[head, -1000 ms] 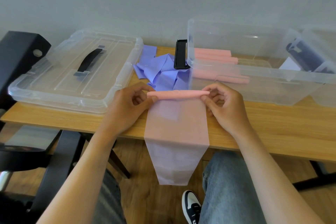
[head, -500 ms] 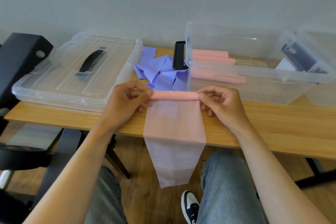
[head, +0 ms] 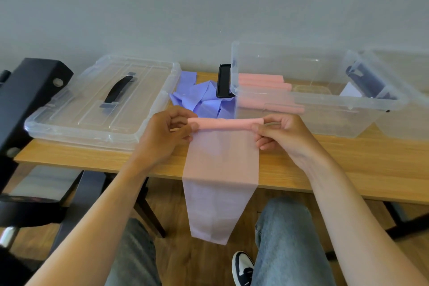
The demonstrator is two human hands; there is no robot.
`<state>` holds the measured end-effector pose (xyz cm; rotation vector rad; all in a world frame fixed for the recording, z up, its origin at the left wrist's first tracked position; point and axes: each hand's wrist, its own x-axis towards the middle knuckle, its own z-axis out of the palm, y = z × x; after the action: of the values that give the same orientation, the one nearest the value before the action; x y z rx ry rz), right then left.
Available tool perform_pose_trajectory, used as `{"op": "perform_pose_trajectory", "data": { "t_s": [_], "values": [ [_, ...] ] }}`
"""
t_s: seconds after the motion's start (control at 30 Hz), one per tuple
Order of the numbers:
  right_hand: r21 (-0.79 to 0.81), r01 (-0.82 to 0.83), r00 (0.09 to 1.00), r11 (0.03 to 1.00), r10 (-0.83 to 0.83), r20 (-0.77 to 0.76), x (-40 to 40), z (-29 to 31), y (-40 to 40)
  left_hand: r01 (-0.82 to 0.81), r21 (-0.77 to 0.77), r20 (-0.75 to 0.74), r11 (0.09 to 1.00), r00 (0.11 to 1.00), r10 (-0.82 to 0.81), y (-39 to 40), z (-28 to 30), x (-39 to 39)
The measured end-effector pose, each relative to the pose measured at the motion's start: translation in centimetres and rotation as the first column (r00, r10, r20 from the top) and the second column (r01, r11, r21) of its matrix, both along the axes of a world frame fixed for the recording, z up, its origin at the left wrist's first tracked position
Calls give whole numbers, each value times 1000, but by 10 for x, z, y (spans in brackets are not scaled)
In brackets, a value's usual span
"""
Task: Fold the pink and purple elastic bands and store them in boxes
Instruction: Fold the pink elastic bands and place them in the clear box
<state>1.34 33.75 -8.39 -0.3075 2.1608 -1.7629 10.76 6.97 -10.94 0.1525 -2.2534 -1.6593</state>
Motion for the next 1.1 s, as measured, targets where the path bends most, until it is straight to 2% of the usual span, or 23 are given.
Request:
{"op": "perform_pose_trajectory", "data": {
  "t_s": [0.13, 0.23, 0.37, 0.47, 0.6, 0.73, 0.87, 1.0, 1.1],
  "values": [
    [-218, 41, 991, 975, -12, 132, 5, 3, -5, -26, -165, -31, 986, 999, 21, 5, -5, -7],
    [-310, 124, 978, 943, -64, 199, 5, 4, -10, 19, -198, -17, 980, 1000, -22, 8, -10, -7],
    [-252, 170, 983, 953, -146, 112, 5, -10, -15, 48, -139, 7, 989, 999, -48, 4, -11, -10],
    [-278, 127, 992, 952, -126, 19, 7, -21, -16, 32, -12, 3, 999, 999, -32, 3, -8, -11],
    [-308, 61, 994, 949, -85, -63, 5, -26, -14, -15, 23, -18, 1000, 1000, 16, 4, -7, -11],
    [-259, 11, 995, 966, -36, -90, 4, -31, -12, -51, 46, -6, 998, 999, 52, -2, -11, -9],
    [-157, 8, 976, 988, -42, -214, 4, -31, -6, -28, 8, 2, 1000, 1000, 28, 0, -12, -6],
    [-19, 63, 915, 998, -65, -399, 0, -29, 4, -79, -142, -47, 987, 996, 73, 6, -11, -5],
    [-23, 44, 913, 999, -49, -406, -2, -26, 7, -69, -168, -54, 983, 997, 61, 12, -8, -4]
  ]
}}
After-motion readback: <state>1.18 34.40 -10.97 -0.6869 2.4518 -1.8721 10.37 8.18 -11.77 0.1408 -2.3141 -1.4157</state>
